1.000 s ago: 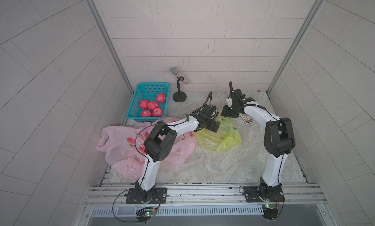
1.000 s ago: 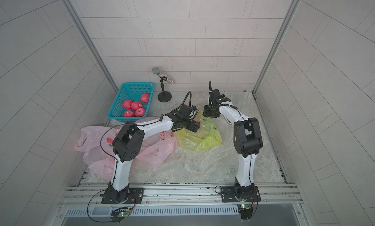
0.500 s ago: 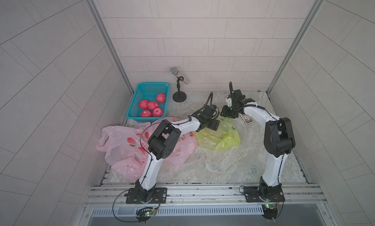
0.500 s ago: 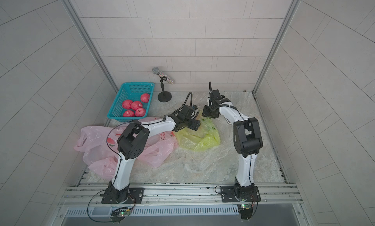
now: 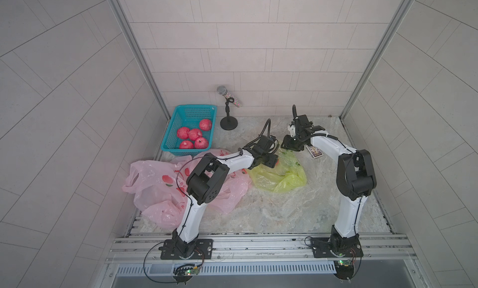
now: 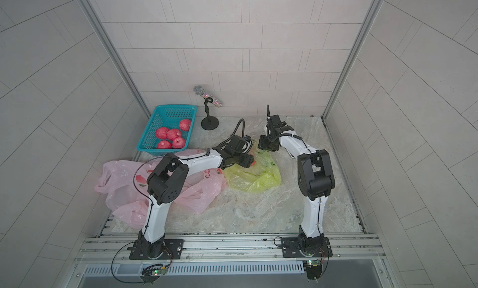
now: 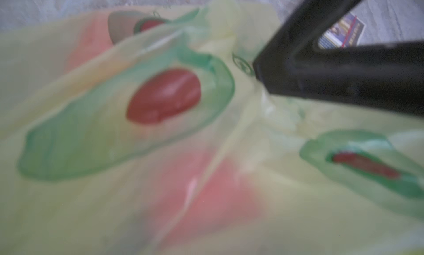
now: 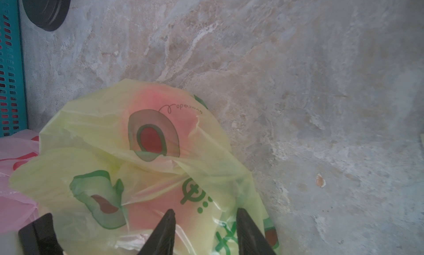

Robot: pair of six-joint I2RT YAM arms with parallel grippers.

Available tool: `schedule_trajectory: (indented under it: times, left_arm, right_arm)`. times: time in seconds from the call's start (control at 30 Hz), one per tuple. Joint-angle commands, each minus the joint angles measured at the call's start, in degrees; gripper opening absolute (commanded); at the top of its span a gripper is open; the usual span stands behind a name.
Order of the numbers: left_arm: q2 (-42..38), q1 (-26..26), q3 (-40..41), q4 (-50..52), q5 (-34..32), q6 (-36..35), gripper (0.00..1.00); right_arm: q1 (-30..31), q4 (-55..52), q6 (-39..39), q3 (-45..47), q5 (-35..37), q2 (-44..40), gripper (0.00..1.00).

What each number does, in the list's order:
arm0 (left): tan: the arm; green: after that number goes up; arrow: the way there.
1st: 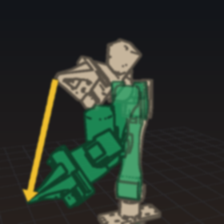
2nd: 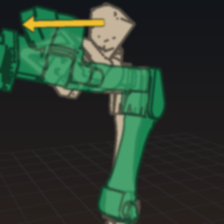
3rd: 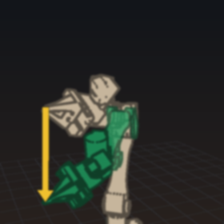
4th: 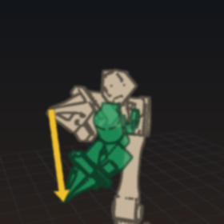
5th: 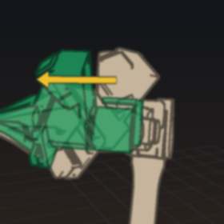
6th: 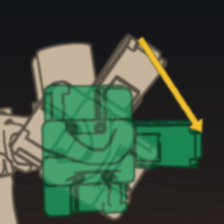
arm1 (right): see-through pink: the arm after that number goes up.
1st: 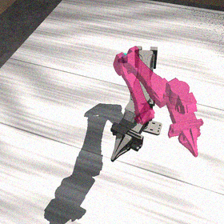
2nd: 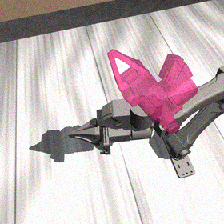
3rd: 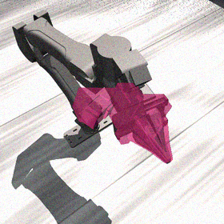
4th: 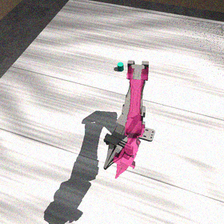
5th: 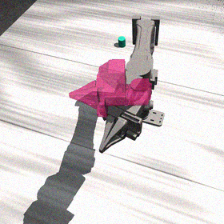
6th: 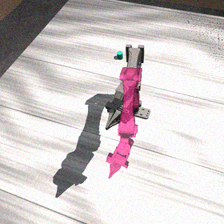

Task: Untie the knot of a plastic bag & take out the apple
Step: Pick up the apple from the plastic bag, then place the apple in the basket.

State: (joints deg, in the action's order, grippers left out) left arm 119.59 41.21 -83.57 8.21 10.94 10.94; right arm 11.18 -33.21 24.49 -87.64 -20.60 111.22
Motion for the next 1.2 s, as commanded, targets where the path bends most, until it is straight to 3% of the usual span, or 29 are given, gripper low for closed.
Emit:
schedule_trajectory:
  times: [0.0, 0.33, 0.47, 0.67, 0.7, 0.73, 1.17]
  left_arm:
    - [-6.87, -0.08, 2.93, 4.78, 3.88, -2.05, 0.64]
    - [-21.82, 0.06, 10.02, 8.91, 8.44, -2.47, 0.64]
    - [-27.00, -1.67, 8.86, 12.00, 4.68, -1.58, 0.64]
    - [-29.64, -11.69, 4.29, 14.99, 3.68, 0.93, 0.64]
    - [-29.40, -13.70, 3.17, 15.64, 2.99, 0.57, 0.64]
    - [-29.06, -15.19, 2.01, 16.50, 2.24, 0.21, 0.64]
    - [-15.55, -37.41, -13.05, 17.19, -2.52, 0.94, 0.65]
  right_arm:
    - [-0.28, -0.01, 0.40, 0.36, 0.23, -1.88, 0.46]
    - [-0.18, 0.24, 0.39, 0.45, -0.21, -1.62, 0.46]
    - [0.13, -0.27, 0.11, 0.49, 0.41, -2.20, 0.53]
    - [0.22, -0.83, -0.19, 0.93, 1.48, -5.39, 0.76]
    - [0.18, -1.10, -0.29, 1.06, 1.58, -6.23, 0.93]
    - [0.16, -1.36, -0.53, 1.19, 1.56, -6.96, 1.00]
    - [1.12, -5.76, -3.96, 3.72, -1.34, -17.54, 1.00]
